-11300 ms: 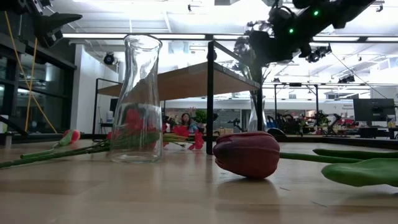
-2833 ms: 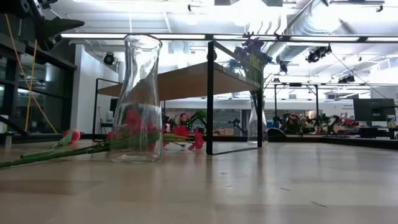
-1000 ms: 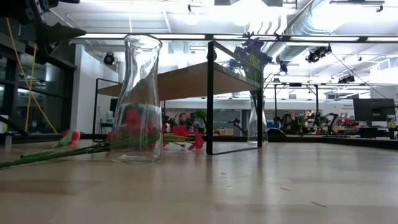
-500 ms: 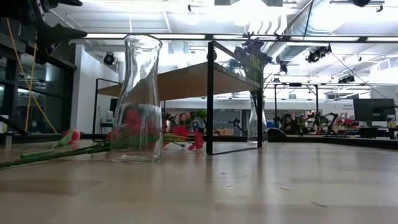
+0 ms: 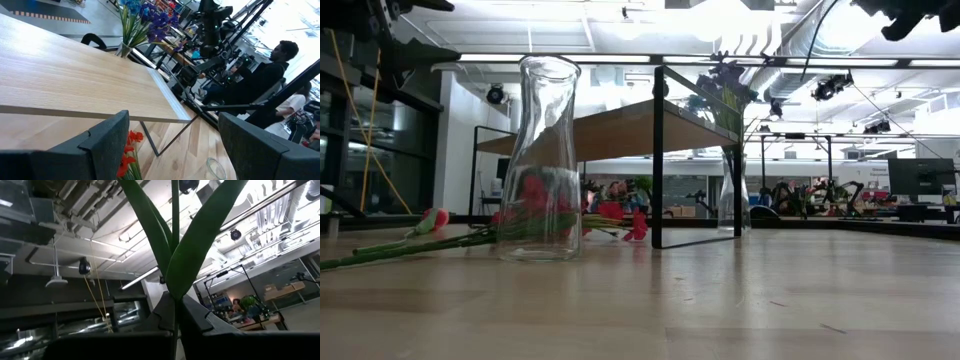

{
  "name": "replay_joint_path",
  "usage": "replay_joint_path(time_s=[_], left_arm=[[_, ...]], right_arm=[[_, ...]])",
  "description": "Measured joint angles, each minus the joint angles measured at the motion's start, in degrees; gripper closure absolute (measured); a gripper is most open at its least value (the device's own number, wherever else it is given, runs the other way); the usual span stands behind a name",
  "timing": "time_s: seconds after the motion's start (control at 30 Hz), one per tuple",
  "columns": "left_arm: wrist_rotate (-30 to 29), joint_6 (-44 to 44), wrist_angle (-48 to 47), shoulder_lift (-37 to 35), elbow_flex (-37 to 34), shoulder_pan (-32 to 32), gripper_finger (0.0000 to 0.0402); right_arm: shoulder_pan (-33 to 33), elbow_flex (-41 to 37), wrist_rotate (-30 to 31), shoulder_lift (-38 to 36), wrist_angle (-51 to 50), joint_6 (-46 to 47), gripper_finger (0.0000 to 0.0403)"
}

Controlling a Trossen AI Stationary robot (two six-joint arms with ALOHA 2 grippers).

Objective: Pick and place flowers into a vace then onto a shelf
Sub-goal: Put the dark red flower into the top transparent flower vase

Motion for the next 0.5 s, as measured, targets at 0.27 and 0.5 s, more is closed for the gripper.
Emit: replay_joint_path(time_s=[0.27, 0.5], left_arm=[[-0.02, 0.00, -0.03, 0.00, -0.01, 0.01, 0.0064], [-0.02, 0.00, -0.04, 0.00, -0.02, 0.01, 0.0064]], right_arm=[[-0.13, -3.78, 0.90, 0.01, 3.10, 1.43, 0.0403], [-1.42, -8.61, 0.13, 0.01, 8.65, 6.09, 0.0403]])
